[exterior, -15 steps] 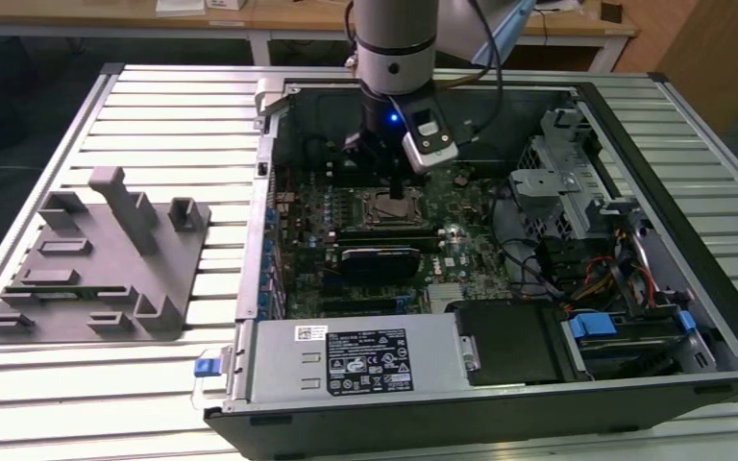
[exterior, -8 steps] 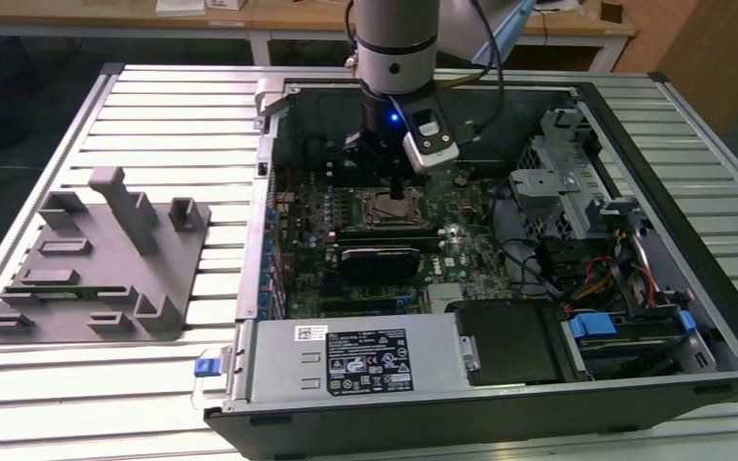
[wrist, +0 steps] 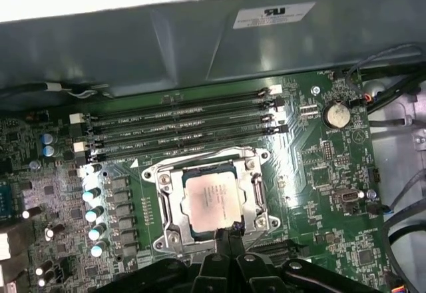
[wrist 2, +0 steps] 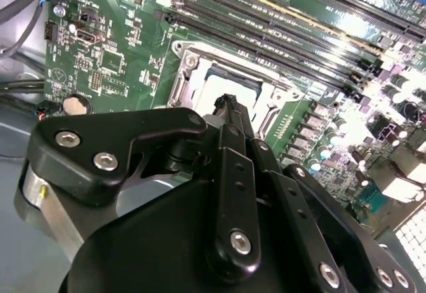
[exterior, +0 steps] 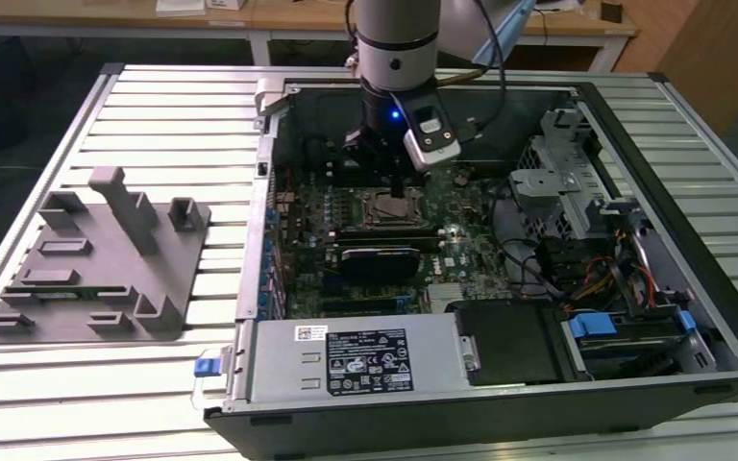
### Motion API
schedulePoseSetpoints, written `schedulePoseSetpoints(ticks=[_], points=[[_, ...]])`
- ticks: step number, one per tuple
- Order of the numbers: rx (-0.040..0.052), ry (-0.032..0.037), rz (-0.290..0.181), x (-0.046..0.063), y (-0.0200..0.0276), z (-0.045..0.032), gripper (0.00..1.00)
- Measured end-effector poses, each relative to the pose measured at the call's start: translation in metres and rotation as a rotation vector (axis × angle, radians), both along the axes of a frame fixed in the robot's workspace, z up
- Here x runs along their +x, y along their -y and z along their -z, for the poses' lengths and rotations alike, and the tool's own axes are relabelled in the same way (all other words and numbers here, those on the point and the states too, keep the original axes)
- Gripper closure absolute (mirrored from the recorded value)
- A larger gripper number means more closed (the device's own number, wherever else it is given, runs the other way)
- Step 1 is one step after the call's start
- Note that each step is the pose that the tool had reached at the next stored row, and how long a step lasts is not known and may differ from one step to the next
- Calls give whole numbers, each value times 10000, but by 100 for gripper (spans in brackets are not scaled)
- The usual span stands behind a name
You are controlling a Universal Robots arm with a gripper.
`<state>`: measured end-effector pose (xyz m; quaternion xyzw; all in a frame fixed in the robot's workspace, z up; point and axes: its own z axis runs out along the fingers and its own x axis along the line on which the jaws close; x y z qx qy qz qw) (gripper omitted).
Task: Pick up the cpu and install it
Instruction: 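Install the second cpu locking lever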
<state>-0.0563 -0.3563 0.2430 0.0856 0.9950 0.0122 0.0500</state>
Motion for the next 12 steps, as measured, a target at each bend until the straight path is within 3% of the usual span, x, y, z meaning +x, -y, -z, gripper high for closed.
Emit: schedulePoseSetpoints(ticks=[12], points=[[0,0,0,0,177,0,89]])
